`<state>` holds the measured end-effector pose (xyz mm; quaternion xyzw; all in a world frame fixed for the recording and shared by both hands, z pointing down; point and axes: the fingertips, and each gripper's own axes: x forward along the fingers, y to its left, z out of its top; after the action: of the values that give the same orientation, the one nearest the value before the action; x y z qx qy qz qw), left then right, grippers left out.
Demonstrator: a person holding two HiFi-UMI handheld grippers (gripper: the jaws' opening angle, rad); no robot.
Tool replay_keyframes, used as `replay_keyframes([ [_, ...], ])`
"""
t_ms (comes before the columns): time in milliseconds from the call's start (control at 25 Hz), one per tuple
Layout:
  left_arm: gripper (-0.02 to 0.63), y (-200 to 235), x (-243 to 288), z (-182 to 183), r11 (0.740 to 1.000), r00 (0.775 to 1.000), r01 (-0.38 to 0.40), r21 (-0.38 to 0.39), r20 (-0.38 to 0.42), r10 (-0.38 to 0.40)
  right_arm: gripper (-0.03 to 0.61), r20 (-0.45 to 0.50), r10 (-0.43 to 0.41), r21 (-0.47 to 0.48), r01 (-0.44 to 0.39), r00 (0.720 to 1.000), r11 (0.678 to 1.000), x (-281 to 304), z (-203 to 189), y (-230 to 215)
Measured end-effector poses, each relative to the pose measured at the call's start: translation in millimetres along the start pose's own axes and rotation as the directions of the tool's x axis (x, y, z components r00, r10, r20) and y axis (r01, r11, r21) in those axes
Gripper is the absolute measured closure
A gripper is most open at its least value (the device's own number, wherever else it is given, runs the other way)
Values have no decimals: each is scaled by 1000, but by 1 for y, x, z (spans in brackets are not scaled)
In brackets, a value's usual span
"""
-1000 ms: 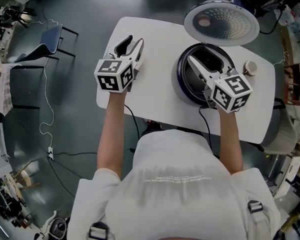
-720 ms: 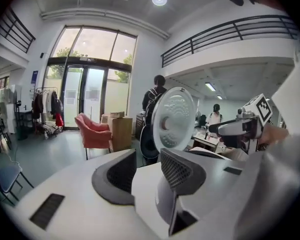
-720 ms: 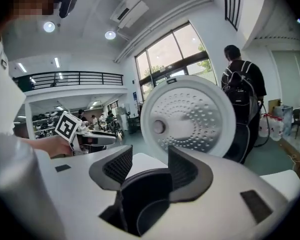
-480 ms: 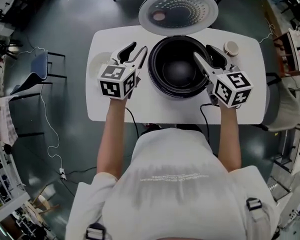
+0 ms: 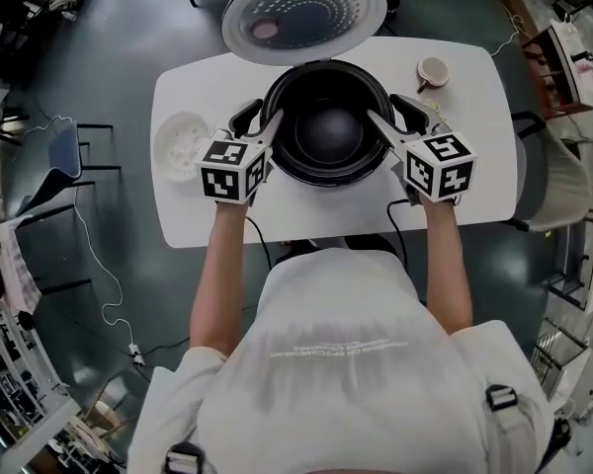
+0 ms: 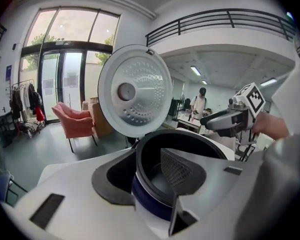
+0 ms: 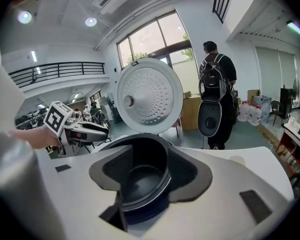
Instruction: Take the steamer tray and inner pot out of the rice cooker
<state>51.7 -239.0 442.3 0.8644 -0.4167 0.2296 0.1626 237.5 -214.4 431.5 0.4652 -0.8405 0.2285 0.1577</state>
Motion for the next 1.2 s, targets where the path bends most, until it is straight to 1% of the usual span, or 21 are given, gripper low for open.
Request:
replay_keyframes([
  [120,446,-3,8,-15,1000,999,-4,3,-54,4,350,-25,-6,10,6,1000,1000,4,-11,-8],
  [200,446,-3,13,-24,1000,996,-12,7,-85,12,350,-51,-22,-2,22,998,1000,8,-20,-15],
  [280,446,-1,13,-31,1000,994,-21,9,-106,22,350,-83,-35,-13,34,996,999,13,-28,-18],
  [440,446,1,16,-45,999,991,-38,4,-130,38,350,-134,-48,13,50,990,999,19,-45,-24],
  [560,449,0,17,-47,998,994,-69,-8,-89,68,356,-153,-43,14,46,987,999,21,-53,-23],
  [640,454,-1,17,-46,995,994,-100,-17,-50,99,382,-145,-51,0,51,988,999,22,-55,-22],
  [720,456,-2,17,-46,993,993,-115,-27,-24,115,391,-129,-69,-21,67,989,998,24,-55,-22],
  [960,459,0,12,-48,993,993,-115,-29,-22,114,399,-69,-58,-31,56,996,998,26,-52,-20],
  [1200,463,-4,18,-48,991,991,-130,-35,-5,130,403,-37,-52,-1,52,998,999,25,-54,-27],
])
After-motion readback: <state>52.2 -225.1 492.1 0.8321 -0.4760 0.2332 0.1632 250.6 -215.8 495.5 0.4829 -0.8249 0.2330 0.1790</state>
